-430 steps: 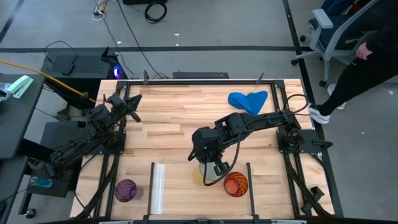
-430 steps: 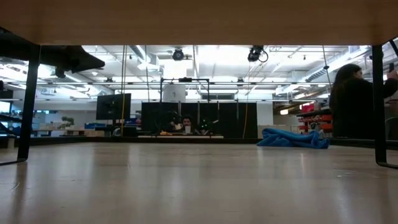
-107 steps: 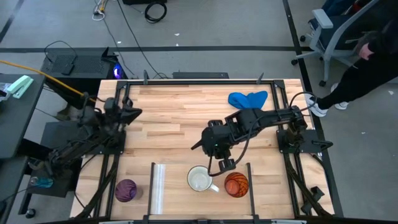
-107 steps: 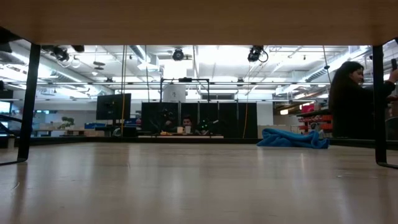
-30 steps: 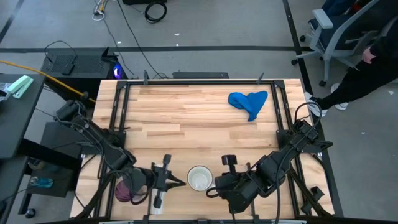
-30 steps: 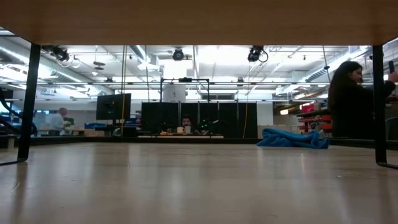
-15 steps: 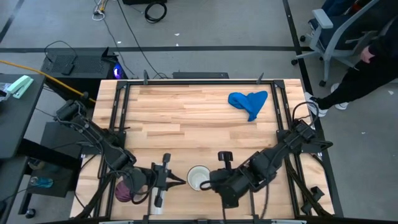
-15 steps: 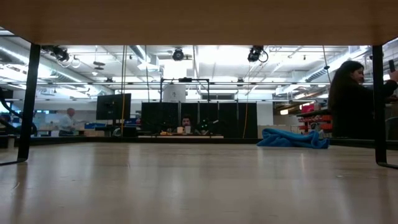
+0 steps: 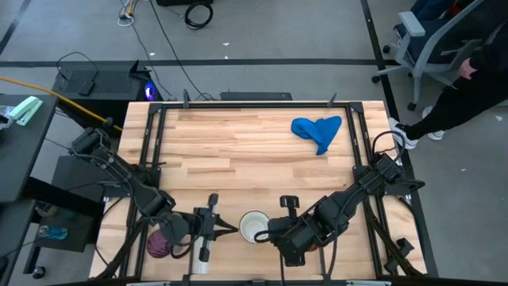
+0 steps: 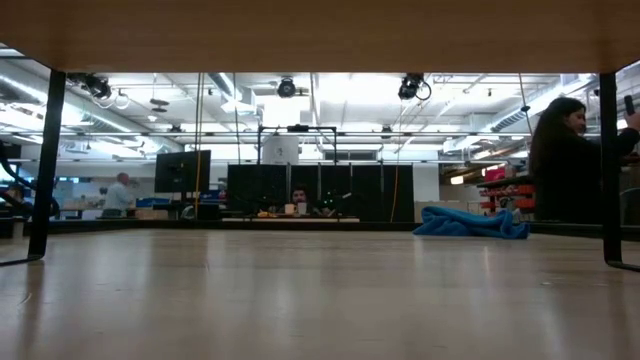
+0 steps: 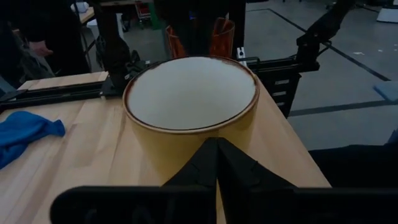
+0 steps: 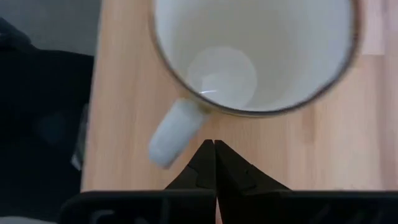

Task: Stack small to large cups/mugs on shelf
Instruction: Put the yellow mug on the shelf

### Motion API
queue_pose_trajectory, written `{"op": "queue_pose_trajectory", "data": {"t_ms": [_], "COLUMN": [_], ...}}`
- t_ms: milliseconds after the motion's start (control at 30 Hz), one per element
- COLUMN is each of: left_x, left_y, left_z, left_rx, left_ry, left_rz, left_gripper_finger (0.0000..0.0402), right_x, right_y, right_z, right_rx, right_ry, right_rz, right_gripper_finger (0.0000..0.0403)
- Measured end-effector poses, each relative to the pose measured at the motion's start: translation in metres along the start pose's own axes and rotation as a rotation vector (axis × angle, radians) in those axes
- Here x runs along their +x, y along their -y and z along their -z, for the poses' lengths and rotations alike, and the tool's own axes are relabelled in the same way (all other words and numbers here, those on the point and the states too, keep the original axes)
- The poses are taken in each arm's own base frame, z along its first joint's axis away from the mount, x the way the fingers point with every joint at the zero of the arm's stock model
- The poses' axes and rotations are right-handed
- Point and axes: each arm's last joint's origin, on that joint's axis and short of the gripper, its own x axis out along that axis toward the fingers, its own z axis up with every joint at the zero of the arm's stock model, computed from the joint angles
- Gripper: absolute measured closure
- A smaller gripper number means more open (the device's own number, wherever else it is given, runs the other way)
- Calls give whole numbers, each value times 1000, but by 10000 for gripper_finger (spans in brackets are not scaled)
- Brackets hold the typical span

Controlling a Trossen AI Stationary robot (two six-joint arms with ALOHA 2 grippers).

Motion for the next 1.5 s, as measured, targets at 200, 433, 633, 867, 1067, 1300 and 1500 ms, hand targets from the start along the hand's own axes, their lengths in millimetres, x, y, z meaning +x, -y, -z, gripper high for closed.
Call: {"op": "queue_pose_trajectory", "data": {"t_ms": [200,433,633,867,1067,1300,1500], "left_x": [2,2,2,2,6,10,11], "left_y": [-3,-3,-3,-4,-9,-16,-18], "left_z": [0,0,0,-1,-1,-2,-2], "left_rx": [-8,-4,-4,-4,-15,-40,-42], "left_ry": [0,0,0,0,-2,-5,-6], "left_rz": [-11,-11,-11,-14,-32,-34,-36], "left_gripper_finger": [378,395,378,391,387,377,391], "right_x": [1,1,0,0,0,1,4], "right_y": [-4,-7,-11,-13,-12,-9,-7], "right_z": [1,-1,-6,-8,-11,-15,-19], "right_rx": [-20,-36,-75,-108,-123,-140,-146], "right_ry": [7,20,59,82,95,115,119], "right_rz": [-23,-66,-121,-148,-167,-184,-195], "right_gripper_finger": [403,403,403,403,403,403,403]}}
